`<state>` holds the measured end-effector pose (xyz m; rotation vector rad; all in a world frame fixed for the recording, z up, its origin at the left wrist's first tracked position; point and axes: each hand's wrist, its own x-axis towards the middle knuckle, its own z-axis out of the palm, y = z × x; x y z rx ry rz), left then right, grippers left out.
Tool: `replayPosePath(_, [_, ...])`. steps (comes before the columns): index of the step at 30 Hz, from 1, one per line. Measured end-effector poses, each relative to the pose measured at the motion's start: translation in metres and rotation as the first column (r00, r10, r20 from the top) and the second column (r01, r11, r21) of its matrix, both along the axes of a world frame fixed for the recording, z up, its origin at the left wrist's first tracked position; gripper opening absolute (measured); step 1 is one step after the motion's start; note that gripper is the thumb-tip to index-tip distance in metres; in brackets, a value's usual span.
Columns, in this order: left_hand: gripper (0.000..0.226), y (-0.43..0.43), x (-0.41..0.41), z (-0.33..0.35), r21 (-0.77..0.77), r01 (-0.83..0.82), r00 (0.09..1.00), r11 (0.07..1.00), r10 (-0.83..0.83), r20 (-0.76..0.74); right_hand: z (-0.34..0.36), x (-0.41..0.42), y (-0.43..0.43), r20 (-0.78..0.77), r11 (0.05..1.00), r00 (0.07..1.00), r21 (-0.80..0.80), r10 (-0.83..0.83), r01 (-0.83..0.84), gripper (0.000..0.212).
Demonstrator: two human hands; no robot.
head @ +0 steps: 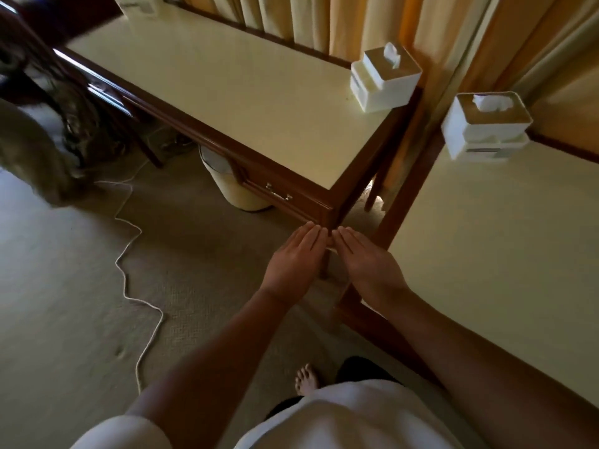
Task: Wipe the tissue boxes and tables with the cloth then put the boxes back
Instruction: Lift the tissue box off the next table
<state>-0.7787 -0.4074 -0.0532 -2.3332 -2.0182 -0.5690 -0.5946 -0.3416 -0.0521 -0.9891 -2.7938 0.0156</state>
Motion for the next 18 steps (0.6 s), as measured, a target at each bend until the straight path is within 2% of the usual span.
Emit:
replayPosePath(4, [0.046, 0.027, -0.046, -0.001, -0.015, -0.026, 0.999, 1.000, 0.026, 0.024, 0.001, -0.046, 0.028, -0.048, 0.999, 0.999, -0.043, 0.000, -0.002, 0.075])
replayPosePath(10, [0.040, 0.076, -0.110, 0.020, 0.007, -0.073, 0.991, 0.997, 0.072, 0.113, 0.004, -0.119, 0.084, -0.095, 0.999, 0.994, -0.007, 0.049, -0.050, 0.065])
replayPosePath(14, [0.045, 0.121, -0.157, 0.016, 0.026, -0.105, 0.991, 0.994, 0.103, 0.080, 0.001, -0.165, 0.130, -0.098, 0.998, 0.994, -0.029, 0.057, -0.060, 0.062])
replayPosePath(18, [0.040, 0.174, -0.210, 0.022, 0.006, -0.111, 0.992, 0.994, 0.111, 0.068, 0.006, -0.219, 0.181, -0.173, 0.997, 0.984, -0.048, 0.053, -0.062, 0.047])
